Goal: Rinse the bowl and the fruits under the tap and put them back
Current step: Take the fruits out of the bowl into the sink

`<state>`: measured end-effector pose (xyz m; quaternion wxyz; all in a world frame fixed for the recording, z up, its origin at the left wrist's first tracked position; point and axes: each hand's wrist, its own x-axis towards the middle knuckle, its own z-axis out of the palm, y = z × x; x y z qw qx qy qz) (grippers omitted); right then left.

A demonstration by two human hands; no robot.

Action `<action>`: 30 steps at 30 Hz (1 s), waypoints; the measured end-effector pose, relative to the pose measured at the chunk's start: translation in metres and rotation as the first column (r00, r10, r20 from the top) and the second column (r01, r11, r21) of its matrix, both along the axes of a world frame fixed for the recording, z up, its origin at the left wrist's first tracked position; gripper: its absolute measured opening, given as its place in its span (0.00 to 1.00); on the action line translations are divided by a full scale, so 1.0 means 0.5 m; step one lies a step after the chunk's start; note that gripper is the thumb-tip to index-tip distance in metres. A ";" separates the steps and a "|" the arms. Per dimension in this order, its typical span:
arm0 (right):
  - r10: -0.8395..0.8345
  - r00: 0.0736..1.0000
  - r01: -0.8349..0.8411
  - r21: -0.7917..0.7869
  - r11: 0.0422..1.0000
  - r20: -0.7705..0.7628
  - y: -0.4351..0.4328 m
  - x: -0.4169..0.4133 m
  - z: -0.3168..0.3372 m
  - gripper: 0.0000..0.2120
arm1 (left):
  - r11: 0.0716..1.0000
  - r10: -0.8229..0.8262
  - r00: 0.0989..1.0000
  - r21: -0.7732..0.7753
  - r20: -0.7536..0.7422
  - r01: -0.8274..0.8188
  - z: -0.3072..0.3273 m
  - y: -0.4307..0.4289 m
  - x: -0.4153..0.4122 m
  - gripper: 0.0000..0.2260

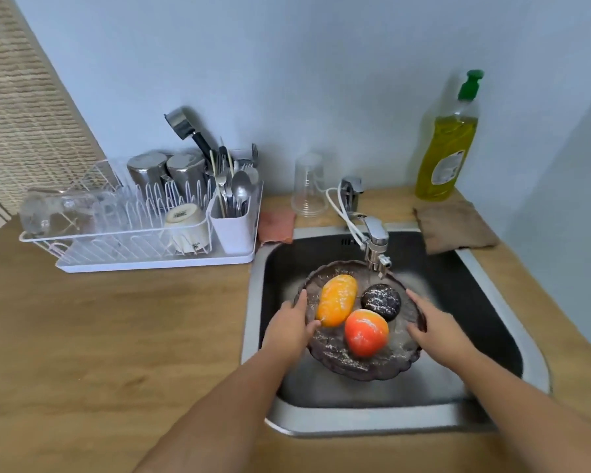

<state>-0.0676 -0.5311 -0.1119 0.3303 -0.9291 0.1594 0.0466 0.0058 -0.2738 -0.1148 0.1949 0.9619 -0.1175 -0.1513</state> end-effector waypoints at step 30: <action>0.226 0.973 -0.219 -0.442 0.870 -0.036 0.016 0.130 -0.076 0.29 | 0.941 -0.301 0.933 0.219 0.197 0.257 -0.042 -0.071 0.002 0.29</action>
